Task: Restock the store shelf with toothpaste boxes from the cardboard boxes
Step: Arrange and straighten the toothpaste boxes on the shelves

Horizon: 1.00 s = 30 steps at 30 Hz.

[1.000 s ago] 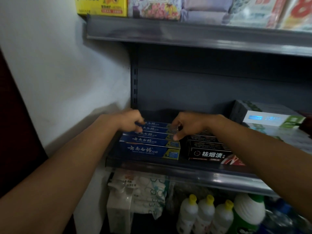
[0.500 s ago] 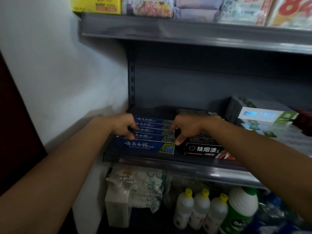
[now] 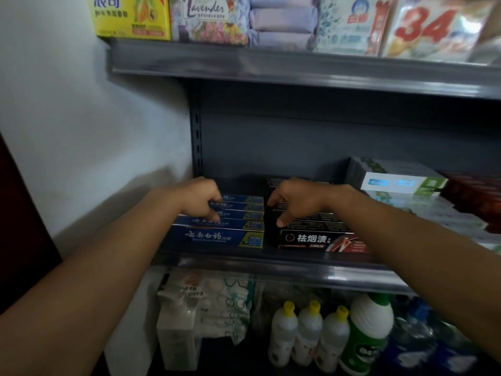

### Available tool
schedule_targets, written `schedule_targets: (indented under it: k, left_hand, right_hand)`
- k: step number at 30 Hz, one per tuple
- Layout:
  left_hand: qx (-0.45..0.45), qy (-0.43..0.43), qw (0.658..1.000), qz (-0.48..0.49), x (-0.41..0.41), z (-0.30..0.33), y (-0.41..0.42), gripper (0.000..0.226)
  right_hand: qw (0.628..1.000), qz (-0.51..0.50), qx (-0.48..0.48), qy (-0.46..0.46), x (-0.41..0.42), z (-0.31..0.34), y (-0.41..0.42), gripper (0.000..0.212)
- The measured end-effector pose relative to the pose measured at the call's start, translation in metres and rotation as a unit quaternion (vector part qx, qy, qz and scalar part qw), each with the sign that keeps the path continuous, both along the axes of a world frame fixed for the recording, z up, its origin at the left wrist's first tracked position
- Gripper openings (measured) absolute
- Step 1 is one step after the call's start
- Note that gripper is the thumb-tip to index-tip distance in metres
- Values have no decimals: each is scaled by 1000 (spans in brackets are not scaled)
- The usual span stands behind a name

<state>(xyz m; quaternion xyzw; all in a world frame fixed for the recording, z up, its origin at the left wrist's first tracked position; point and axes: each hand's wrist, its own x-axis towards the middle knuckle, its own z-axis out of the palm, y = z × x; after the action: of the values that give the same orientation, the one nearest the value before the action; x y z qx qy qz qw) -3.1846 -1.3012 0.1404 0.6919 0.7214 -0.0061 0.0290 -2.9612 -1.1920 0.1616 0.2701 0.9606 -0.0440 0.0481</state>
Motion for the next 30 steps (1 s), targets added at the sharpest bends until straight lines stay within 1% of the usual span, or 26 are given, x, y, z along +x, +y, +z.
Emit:
schedule_targets:
  k: [4,7,11,16,24,30]
  left_hand:
    - [30,-22,999,-6,43,8,8,60]
    - [44,-36,998,-20,80,8,14,62]
    - [64,-53,996,-38,123,1,24,54]
    - [60,-27,997,-32,157,-10,36,39]
    - [42,25,999,-7,170,-23,49,39]
    - [33,29,999,-9,166,-26,54,35]
  right_hand:
    - [999,-24,1,23,36,9,4,61]
    - [998,-45,8,31,71,10,9,58]
    - [996,-76,30,29,118,2,21,54]
    - [992,-112,52,13,165,-15,39,50]
    - [991,-110,67,28,178,-43,61,47]
    - [993,-96,66,28,173,-49,64,48]
